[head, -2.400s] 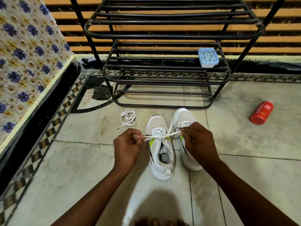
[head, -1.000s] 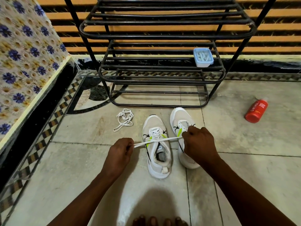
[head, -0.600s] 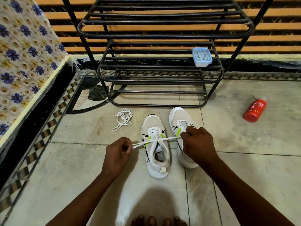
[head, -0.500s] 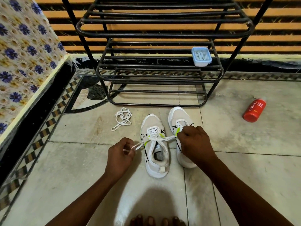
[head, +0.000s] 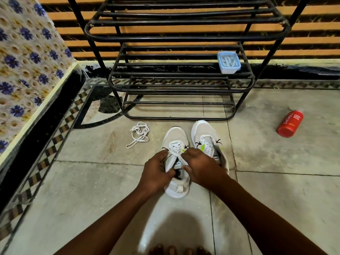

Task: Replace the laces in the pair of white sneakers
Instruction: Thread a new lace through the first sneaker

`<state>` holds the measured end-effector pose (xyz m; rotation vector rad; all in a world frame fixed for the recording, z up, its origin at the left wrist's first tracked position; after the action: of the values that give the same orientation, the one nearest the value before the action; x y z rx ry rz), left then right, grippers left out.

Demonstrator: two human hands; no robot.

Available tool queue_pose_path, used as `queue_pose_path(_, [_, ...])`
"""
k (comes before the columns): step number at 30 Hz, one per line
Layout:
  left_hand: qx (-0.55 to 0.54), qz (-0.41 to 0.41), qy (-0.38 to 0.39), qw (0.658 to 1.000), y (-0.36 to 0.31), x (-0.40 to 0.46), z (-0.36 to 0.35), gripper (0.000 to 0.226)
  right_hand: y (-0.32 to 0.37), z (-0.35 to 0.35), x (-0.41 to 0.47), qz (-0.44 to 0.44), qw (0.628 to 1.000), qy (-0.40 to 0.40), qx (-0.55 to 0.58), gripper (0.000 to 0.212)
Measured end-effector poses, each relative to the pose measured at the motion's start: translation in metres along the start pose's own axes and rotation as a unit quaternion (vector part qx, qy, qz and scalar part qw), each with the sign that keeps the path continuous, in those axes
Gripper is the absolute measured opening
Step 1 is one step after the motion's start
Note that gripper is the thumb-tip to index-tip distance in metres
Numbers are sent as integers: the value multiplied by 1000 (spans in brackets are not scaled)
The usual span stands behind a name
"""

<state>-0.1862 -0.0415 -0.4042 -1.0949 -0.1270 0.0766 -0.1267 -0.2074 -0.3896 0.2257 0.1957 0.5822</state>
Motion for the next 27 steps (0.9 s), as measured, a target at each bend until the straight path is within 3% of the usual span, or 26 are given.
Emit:
queue_pose_path(5, [-12,8,7,1000,10,8,5,58,-2,1,4,-22,999,6,28,41])
queue_pose_path(11, [26,35,-97,994,32,6,43,19,-6,26,9,-38,998,12,46,53])
queue_pose_path(16, [151,31,-127,980,73,15,81,34,-2,33,22,7,998,37,56,55])
queue_pose_path(20, [248,72,-80,963,106,38,96,42,4,22,35,20,994,58,86,70])
queue_pose_path(24, [296,78,-29,951,118,59,100,13,4,11,48,3,993,57,105,66])
queue_pose_path(27, [261,68,58,961,108,56,86,6,2,6,48,4,992,29,119,60])
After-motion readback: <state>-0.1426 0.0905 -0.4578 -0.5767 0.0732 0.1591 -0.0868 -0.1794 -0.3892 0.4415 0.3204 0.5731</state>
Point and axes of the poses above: each hand's wrist, its own x-axis towards the middle knuckle, its own z-axis out of the back of the hand, y = z × x, the point moved 4 cm from there along x, towards the middle knuckle, and after that the axes turned 12 degrees about -z, right-handed, at the moved point
